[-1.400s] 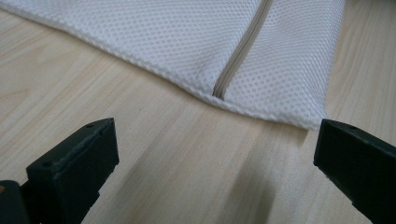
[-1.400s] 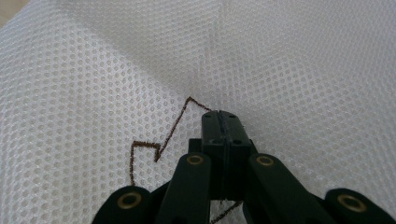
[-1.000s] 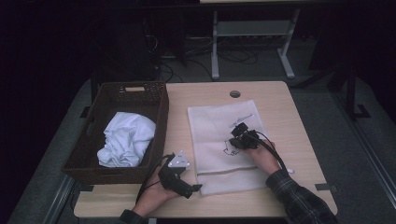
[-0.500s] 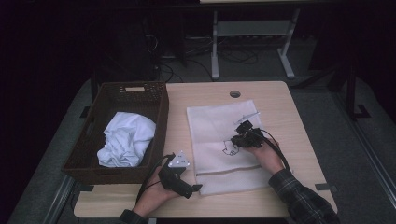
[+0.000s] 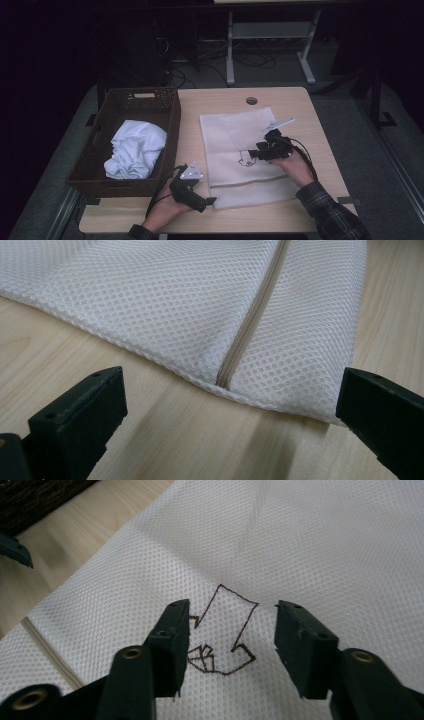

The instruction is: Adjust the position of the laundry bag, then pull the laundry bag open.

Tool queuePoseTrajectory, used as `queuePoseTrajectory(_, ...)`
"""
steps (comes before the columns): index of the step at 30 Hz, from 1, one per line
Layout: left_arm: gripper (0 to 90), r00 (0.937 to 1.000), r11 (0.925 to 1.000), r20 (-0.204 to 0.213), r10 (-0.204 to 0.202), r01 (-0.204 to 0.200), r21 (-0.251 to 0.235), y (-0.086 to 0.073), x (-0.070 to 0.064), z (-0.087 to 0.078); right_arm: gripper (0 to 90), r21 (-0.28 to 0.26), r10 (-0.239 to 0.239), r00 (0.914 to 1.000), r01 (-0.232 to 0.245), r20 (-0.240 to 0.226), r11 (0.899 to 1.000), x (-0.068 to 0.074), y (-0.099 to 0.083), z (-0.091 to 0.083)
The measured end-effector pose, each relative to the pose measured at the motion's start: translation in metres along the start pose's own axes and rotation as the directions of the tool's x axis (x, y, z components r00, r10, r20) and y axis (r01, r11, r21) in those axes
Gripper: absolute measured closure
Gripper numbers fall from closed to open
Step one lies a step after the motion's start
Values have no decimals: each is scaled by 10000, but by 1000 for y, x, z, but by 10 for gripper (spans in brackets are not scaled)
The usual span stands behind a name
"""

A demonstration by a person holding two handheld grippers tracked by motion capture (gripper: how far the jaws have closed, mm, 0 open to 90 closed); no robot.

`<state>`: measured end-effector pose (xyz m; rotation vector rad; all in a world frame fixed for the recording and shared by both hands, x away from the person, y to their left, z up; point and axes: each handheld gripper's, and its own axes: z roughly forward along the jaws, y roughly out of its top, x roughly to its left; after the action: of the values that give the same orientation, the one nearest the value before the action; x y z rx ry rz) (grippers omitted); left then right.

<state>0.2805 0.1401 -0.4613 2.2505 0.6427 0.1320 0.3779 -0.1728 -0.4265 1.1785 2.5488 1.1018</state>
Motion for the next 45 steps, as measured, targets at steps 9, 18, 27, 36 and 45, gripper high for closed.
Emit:
queuePoseTrajectory(9,0,10000,10000,-2,-27,27,-16,0,0,0,295,-576,-427,9988,440,233,9974,4,-10,-20)
queuePoseTrajectory(18,0,10000,10000,13,-68,68,-57,0,0,0,258,-914,-157,9997,175,197,9957,-4,-28,-41)
queuePoseTrajectory(27,0,9999,9999,22,-102,102,-63,0,1,0,286,-1183,282,9993,-250,259,9927,-19,-49,-61)
queuePoseTrajectory(36,0,9999,9999,1,-114,114,-45,0,1,1,309,-1242,515,9980,-467,359,9912,-29,-69,-79)
queuePoseTrajectory(45,0,9999,9999,2,-127,127,-84,0,2,1,322,-1257,554,9982,-519,245,9907,-40,-93,-94)
